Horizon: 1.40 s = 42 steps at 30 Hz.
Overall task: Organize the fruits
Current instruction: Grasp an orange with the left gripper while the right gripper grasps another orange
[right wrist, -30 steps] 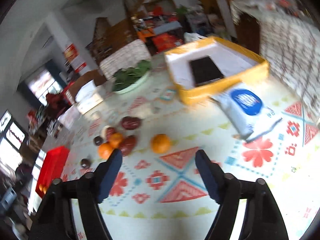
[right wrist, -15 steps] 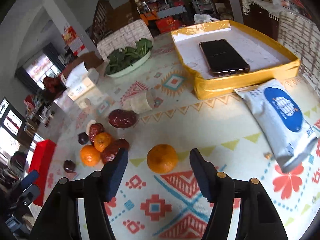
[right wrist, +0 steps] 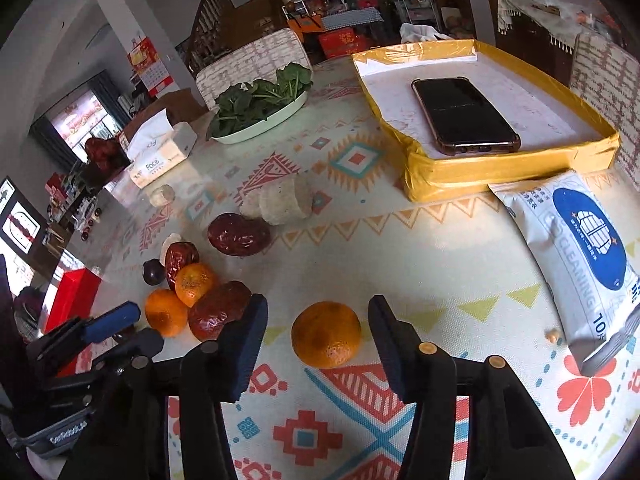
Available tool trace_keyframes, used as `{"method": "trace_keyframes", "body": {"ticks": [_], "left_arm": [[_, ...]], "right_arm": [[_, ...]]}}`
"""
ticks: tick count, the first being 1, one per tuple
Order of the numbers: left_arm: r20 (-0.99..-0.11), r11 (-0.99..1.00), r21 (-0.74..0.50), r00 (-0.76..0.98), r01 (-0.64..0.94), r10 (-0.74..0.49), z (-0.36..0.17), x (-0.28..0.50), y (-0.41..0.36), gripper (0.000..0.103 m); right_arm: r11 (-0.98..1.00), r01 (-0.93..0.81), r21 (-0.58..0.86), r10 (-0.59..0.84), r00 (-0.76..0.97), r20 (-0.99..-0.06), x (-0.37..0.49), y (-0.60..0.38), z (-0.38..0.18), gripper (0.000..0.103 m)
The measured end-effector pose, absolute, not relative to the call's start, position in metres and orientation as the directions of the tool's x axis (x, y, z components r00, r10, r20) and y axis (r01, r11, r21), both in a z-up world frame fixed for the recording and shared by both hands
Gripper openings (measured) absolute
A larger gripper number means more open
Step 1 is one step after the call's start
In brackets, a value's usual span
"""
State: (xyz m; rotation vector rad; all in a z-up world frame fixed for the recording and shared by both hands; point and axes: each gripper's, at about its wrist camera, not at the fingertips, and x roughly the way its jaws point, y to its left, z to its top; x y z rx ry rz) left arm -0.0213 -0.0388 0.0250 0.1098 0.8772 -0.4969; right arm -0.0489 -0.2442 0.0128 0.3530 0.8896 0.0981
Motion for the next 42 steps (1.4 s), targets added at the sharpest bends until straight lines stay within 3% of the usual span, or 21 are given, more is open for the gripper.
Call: {"method": "trace_keyframes", "body": {"ticks": [7, 12, 14, 17, 30, 42], "left_arm": [[-0.779, 0.882, -0.098, 0.517, 0.460, -0.356, 0.015, -0.010, -0.048, 0.050], [-0.785, 0.888, -0.066, 0.526, 0.454, -0.327, 0.012, -0.008, -0.054, 0.036], [-0.785, 0.890, -0.074, 0.524, 0.451, -0.331, 0.012, -0.006, -0.052, 0.035], [-0.781, 0.895, -0.073, 0.533, 0.440, -0.325, 0.013, -0.008, -0.050, 0.035], [-0.713, 0.910, -0.147, 0.596, 0.389, -0.370, 0.046, -0.042, -0.010, 0.035], [-0.617, 0.939, -0.246, 0.709, 0.239, -0.342, 0.076, -0.087, 0.089, 0.035]], "right_arm": [[0.944, 0.056, 0.326, 0.221, 0.629, -0.746, -0.049, -0.242, 0.013, 0.056], [0.953, 0.051, 0.300, 0.203, 0.629, -0.751, -0.050, -0.238, 0.014, 0.056], [0.957, 0.055, 0.284, 0.188, 0.628, -0.755, -0.050, -0.236, 0.013, 0.044], [0.957, 0.062, 0.282, 0.182, 0.628, -0.756, -0.051, -0.237, 0.013, 0.037], [0.940, 0.070, 0.334, 0.202, 0.674, -0.711, -0.073, -0.243, 0.029, 0.036], [0.918, -0.080, 0.390, 0.332, 0.692, -0.641, -0.097, -0.191, 0.076, 0.036]]}}
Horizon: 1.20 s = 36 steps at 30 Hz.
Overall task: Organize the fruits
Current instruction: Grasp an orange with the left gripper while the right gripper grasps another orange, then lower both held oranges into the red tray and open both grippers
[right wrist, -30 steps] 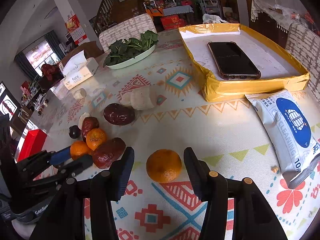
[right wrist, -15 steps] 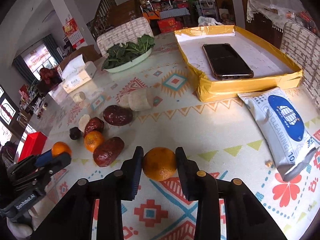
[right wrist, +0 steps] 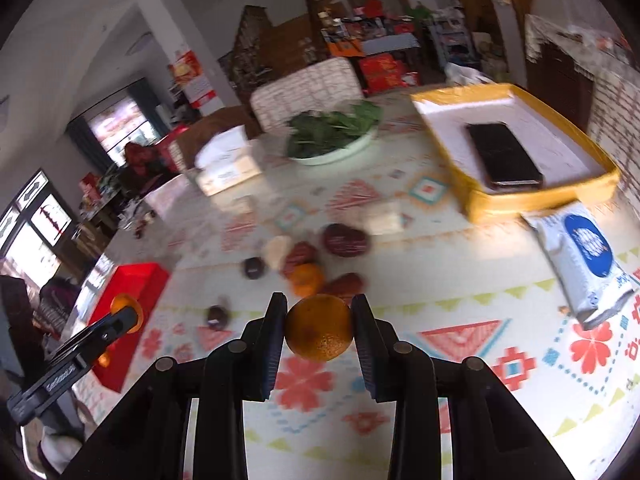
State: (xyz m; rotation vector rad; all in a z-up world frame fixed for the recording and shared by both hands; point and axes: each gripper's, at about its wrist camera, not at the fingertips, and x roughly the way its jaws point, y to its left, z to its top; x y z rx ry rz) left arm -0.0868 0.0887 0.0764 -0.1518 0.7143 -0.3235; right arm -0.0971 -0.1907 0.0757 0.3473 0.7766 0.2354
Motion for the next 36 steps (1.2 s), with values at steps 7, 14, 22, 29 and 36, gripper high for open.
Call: {"method": "trace_keyframes", "body": {"ticks": [7, 14, 22, 29, 36], "left_arm": [[-0.596, 0.953, -0.297, 0.770, 0.052, -0.228, 0.076, -0.101, 0.182, 0.035], [-0.604, 0.935, -0.340, 0.786, -0.101, -0.134, 0.067, -0.104, 0.261, 0.035], [-0.624, 0.932, -0.318, 0.779, -0.173, -0.068, 0.061, -0.089, 0.313, 0.035], [-0.660, 0.926, -0.309, 0.750, -0.215, -0.047, 0.045, -0.070, 0.341, 0.035], [-0.681, 0.923, -0.290, 0.732, -0.252, -0.014, 0.036, -0.059, 0.361, 0.035]], "right_arm": [[0.892, -0.235, 0.386, 0.441, 0.640, -0.629, -0.094, -0.114, 0.095, 0.036], [0.824, -0.386, 0.414, 0.565, 0.508, -0.650, -0.071, -0.013, 0.088, 0.036], [0.754, -0.520, 0.401, 0.625, 0.379, -0.683, -0.053, 0.100, 0.073, 0.036], [0.736, -0.586, 0.339, 0.596, 0.324, -0.735, -0.038, 0.175, 0.049, 0.036], [0.735, -0.598, 0.319, 0.567, 0.284, -0.773, -0.025, 0.205, 0.026, 0.036]]}}
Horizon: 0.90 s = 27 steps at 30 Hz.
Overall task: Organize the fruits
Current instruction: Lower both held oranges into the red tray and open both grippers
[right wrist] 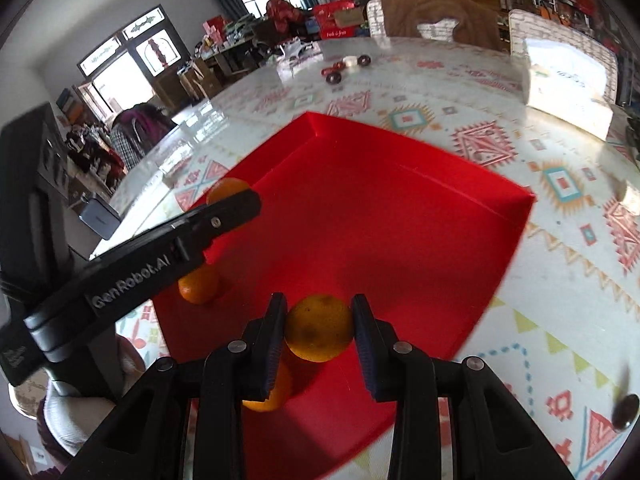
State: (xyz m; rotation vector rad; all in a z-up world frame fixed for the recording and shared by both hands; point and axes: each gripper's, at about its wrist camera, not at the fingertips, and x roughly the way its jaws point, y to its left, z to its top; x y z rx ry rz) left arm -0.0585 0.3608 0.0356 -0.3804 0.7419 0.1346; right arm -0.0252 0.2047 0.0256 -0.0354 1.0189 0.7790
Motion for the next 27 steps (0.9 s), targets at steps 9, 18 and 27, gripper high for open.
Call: {"method": "trace_keyframes", "body": {"ticks": [9, 18, 27], "left_arm": [[-0.692, 0.915, -0.283, 0.721, -0.288, 0.013, 0.033, -0.059, 0.370, 0.045], [-0.673, 0.924, -0.225, 0.735, -0.309, 0.082, 0.051, -0.071, 0.361, 0.060], [-0.633, 0.941, -0.146, 0.759, -0.307, 0.150, 0.075, -0.093, 0.332, 0.063]], "right_arm": [[0.729, -0.617, 0.297, 0.565, 0.296, -0.770, -0.029, 0.218, 0.025, 0.037], [0.736, -0.614, 0.285, 0.574, 0.344, -0.743, -0.039, 0.202, 0.042, 0.044], [0.771, -0.561, 0.300, 0.570, 0.399, -0.718, -0.051, 0.154, 0.053, 0.053]]}}
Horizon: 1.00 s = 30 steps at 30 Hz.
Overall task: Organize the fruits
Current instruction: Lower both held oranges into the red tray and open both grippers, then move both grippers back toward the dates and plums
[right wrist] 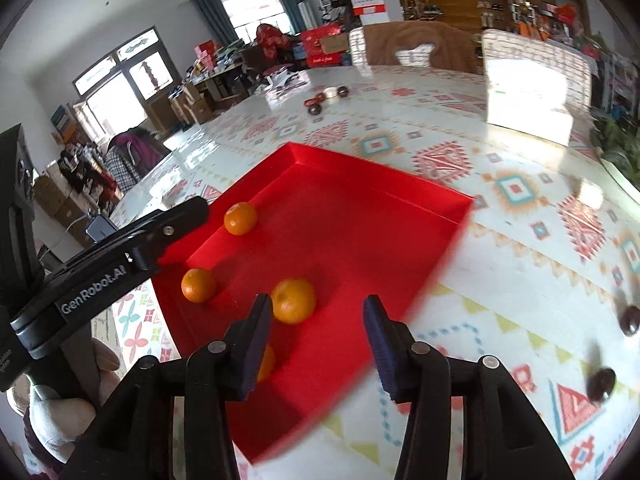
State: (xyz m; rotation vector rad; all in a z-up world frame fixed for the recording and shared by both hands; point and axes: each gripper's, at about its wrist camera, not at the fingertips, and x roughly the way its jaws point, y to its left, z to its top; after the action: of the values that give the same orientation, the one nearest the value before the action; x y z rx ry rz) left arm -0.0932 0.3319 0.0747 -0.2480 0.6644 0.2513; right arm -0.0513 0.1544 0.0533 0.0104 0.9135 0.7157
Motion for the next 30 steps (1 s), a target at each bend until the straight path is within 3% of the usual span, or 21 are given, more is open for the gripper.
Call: {"method": "trace_keyframes", "body": {"ticks": [9, 19, 24, 30], "left_arm": [[-0.594, 0.965, -0.100, 0.793, -0.243, 0.138, 0.098, -0.113, 0.283, 0.069], [-0.576, 0.988, -0.096, 0.816, -0.125, 0.047, 0.111, -0.125, 0.219, 0.076], [-0.605, 0.989, -0.129, 0.796, -0.072, -0.021, 0.102, -0.114, 0.193, 0.078], [-0.667, 0.989, -0.140, 0.734, 0.043, -0.126, 0.079, -0.093, 0.145, 0.078]], "right_arm": [[0.824, -0.461, 0.329, 0.547, 0.495, -0.676, -0.070, 0.069, 0.065, 0.061], [0.904, -0.255, 0.344, 0.426, 0.618, -0.661, -0.087, -0.069, 0.064, 0.062], [0.929, -0.085, 0.361, 0.323, 0.663, -0.675, -0.090, -0.154, 0.055, 0.062], [0.911, 0.012, 0.412, 0.302, 0.661, -0.687, -0.080, -0.204, 0.038, 0.062]]}}
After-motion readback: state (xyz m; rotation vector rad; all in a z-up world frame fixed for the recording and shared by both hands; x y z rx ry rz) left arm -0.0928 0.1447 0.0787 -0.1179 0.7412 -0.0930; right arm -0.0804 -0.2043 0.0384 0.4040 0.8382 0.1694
